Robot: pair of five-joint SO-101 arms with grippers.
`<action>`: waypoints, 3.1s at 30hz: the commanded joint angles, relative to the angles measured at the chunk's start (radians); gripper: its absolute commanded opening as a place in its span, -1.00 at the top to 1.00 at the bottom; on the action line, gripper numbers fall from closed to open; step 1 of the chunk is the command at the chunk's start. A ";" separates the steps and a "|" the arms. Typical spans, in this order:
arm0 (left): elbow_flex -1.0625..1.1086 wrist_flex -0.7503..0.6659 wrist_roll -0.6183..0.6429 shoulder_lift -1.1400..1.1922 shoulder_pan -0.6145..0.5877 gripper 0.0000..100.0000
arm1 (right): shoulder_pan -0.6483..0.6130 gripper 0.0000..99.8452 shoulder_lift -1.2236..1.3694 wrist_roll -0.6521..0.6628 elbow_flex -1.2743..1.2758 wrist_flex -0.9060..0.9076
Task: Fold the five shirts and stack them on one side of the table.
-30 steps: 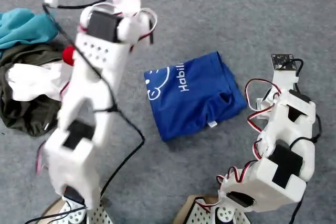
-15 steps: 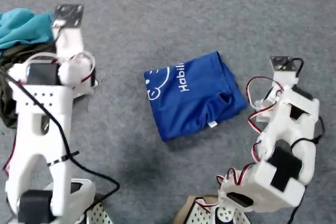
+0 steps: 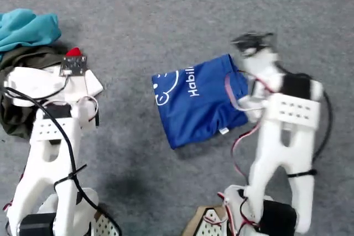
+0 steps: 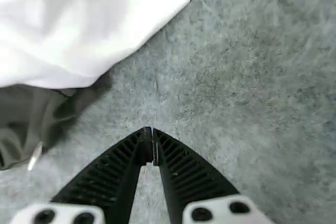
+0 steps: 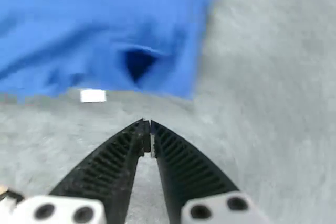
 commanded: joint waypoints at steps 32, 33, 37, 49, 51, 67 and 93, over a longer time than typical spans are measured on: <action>0.213 -0.315 -0.003 -0.015 -0.040 0.96 | -0.058 1.00 0.707 -0.034 -0.539 0.295; 0.213 -0.315 -0.003 -0.015 -0.040 0.96 | -0.044 1.00 0.708 -0.031 -0.530 0.293; 0.213 -0.315 -0.003 -0.015 -0.040 0.96 | 0.021 1.00 0.708 0.020 -0.484 0.270; 0.213 -0.315 -0.003 -0.015 -0.040 0.96 | 0.203 1.00 0.711 0.097 -0.426 0.267; 0.213 -0.315 -0.003 -0.015 -0.040 0.96 | 0.220 1.00 0.705 0.094 -0.426 0.275; 0.213 -0.315 -0.003 -0.015 -0.040 0.96 | -0.133 0.99 0.498 -0.091 -0.438 0.270; 0.170 -0.282 0.009 -0.022 -0.021 0.96 | 0.087 1.00 0.622 -0.035 -0.556 0.313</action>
